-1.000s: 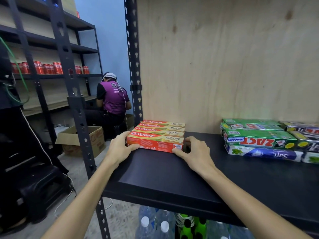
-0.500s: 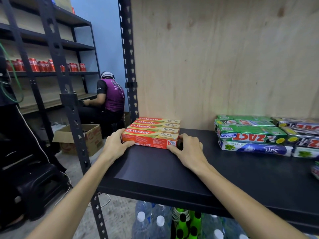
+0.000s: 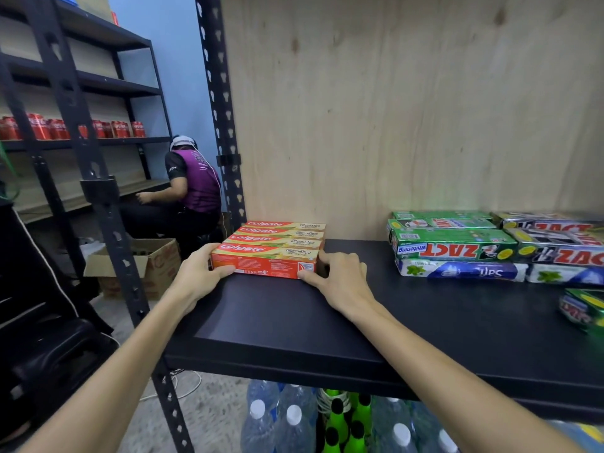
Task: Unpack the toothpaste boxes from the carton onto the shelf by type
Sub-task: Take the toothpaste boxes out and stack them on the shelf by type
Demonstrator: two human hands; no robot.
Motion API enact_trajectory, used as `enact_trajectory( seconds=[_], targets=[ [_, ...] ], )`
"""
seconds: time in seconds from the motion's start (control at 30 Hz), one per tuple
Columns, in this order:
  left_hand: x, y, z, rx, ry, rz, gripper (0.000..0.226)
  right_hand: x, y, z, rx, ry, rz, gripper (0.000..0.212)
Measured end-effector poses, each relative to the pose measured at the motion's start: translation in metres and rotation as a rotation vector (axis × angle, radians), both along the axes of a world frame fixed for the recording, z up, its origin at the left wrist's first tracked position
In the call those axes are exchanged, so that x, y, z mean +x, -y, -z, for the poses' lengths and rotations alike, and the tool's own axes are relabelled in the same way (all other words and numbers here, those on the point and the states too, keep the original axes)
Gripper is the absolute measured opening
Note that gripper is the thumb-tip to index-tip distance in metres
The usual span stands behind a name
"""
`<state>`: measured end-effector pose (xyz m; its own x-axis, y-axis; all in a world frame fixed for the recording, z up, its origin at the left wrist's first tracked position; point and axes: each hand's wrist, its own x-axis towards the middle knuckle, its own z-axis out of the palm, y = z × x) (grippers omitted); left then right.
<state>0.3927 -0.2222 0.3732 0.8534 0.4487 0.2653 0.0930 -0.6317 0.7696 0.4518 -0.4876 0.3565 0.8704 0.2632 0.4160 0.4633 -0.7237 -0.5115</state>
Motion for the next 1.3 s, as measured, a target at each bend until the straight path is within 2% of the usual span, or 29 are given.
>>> enact_trajectory(
  seconds=[0.23,0.33,0.47,0.53,0.63,0.7,0.83,0.93,1.0,1.07,1.17,1.3],
  targets=[
    [0.002,0.001,0.001,0.002,0.001,0.004,0.059,0.000,0.000,-0.001,0.010,-0.001,0.011,0.050],
    [0.001,0.004,0.003,0.029,-0.022,0.012,0.068,-0.006,0.001,-0.002,-0.004,-0.007,0.006,0.052],
    [-0.007,0.006,0.004,0.304,-0.062,-0.008,0.094,-0.024,0.013,-0.006,0.060,0.032,0.007,0.053],
    [-0.014,0.014,0.001,0.394,0.009,-0.019,0.096,-0.034,0.029,-0.008,0.120,0.061,0.004,0.058],
    [-0.019,0.038,-0.007,0.507,0.233,-0.020,0.078,-0.037,0.067,-0.007,0.159,0.126,0.053,0.066],
    [-0.018,0.063,-0.007,0.509,0.328,0.018,0.066,-0.034,0.097,-0.006,0.142,0.170,0.094,0.064],
    [-0.010,0.135,-0.008,0.398,0.369,0.203,0.058,-0.030,0.152,-0.012,0.082,0.265,0.184,0.056],
    [0.004,0.193,-0.012,0.314,0.328,0.330,0.063,-0.025,0.188,-0.016,0.058,0.339,0.240,0.053],
    [0.017,0.229,-0.017,0.234,0.269,0.369,0.068,-0.019,0.212,-0.020,0.017,0.366,0.287,0.059],
    [0.029,0.263,-0.024,0.077,0.157,0.403,0.072,-0.011,0.236,-0.024,-0.028,0.362,0.339,0.067],
    [0.064,0.299,-0.026,-0.301,0.029,0.416,0.064,0.000,0.262,-0.029,-0.050,0.308,0.373,0.080],
    [0.100,0.320,-0.020,-0.668,0.025,0.442,0.057,0.012,0.278,-0.030,-0.074,0.286,0.314,0.088]
  ],
)
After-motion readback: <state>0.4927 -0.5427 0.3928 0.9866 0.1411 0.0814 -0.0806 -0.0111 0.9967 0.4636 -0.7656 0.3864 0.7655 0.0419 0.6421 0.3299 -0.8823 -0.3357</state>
